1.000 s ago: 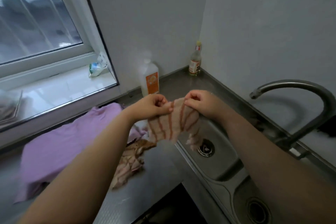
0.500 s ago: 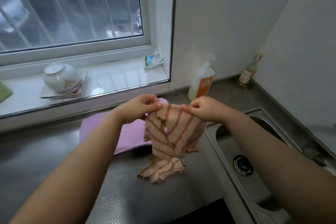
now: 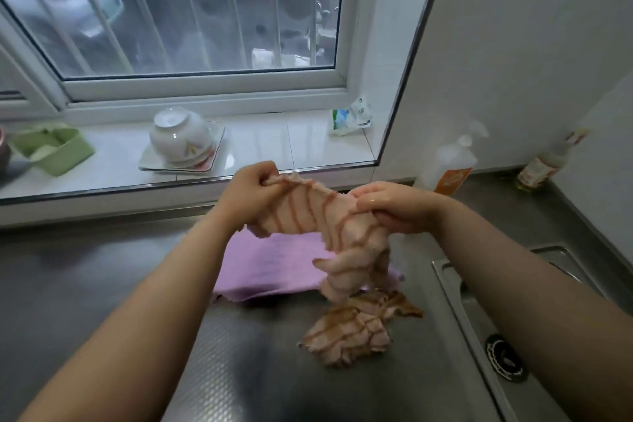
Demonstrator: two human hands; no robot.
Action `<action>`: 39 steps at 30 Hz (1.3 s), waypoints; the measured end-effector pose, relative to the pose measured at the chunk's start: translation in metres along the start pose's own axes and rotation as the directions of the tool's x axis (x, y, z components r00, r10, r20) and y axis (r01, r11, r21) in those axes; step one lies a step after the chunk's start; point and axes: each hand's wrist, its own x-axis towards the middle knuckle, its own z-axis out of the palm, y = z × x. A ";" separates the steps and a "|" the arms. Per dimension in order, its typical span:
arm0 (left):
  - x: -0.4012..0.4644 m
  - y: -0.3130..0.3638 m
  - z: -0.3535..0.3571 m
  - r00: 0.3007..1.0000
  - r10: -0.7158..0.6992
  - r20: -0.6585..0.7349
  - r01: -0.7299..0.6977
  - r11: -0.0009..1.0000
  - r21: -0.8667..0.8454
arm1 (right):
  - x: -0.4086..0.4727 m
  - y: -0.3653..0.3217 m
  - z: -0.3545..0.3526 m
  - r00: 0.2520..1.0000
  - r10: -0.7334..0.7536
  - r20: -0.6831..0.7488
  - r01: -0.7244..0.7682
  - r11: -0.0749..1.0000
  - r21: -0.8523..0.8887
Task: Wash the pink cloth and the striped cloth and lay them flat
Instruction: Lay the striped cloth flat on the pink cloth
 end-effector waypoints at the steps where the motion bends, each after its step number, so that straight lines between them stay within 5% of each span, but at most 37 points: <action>1: 0.002 -0.005 -0.008 0.999 -0.016 0.033 0.016 1.000 -0.005 | 0.004 0.002 -0.005 1.000 0.002 0.031 -0.003 0.999 0.051; 5: 0.012 -0.033 -0.034 0.975 -0.136 0.174 0.118 0.987 0.110 | 0.019 0.010 -0.025 0.999 0.030 0.021 -0.032 0.991 0.127; 8: 0.021 -0.055 -0.042 0.958 -0.199 0.205 0.127 0.940 0.316 | 0.039 0.017 -0.028 0.986 0.046 -0.162 -0.056 0.996 -0.063; 12: 0.040 -0.072 -0.050 0.996 -0.055 -0.069 0.082 0.874 0.478 | 0.075 0.017 -0.029 0.795 -0.261 -0.547 0.038 0.922 -0.385; 15: 0.049 -0.072 -0.051 0.922 0.222 -0.318 -0.018 0.844 0.536 | 0.086 0.010 -0.029 0.547 -0.717 -0.431 0.085 0.561 -0.824; 18: 0.047 -0.089 -0.044 0.886 0.362 -0.288 -0.128 0.791 0.599 | 0.088 0.015 -0.032 0.421 -0.905 -0.067 0.043 0.094 -0.995; 20: 0.036 -0.112 -0.031 0.930 0.317 -0.184 -0.149 0.786 0.601 | 0.092 0.040 -0.033 0.493 -0.867 0.074 0.010 -0.079 -0.997; 23: 0.005 -0.143 0.000 0.986 0.151 0.076 -0.166 0.783 0.600 | 0.102 0.097 -0.024 0.682 -0.719 0.136 0.062 -0.129 -0.990; 25: -0.018 -0.157 0.024 0.973 -0.022 0.229 -0.123 0.791 0.599 | 0.105 0.133 -0.013 0.869 -0.488 0.074 0.083 -0.003 -0.997; 27: -0.034 -0.167 0.040 0.929 -0.200 0.310 -0.055 0.756 0.652 | 0.102 0.155 0.002 0.975 -0.221 -0.024 0.004 0.126 -0.992; 31: -0.051 -0.181 0.048 0.917 -0.271 0.291 -0.018 0.702 0.712 | 0.094 0.176 0.018 0.988 -0.101 -0.117 -0.096 0.194 -0.976; 36: -0.060 -0.168 0.043 0.986 0.069 0.151 -0.151 0.751 0.643 | 0.090 0.181 0.017 0.906 -0.352 -0.234 -0.104 0.351 -0.930; 39: -0.074 -0.174 0.047 0.974 0.010 0.228 -0.157 0.755 0.637 | 0.083 0.180 0.019 0.924 -0.315 -0.217 -0.123 0.292 -0.948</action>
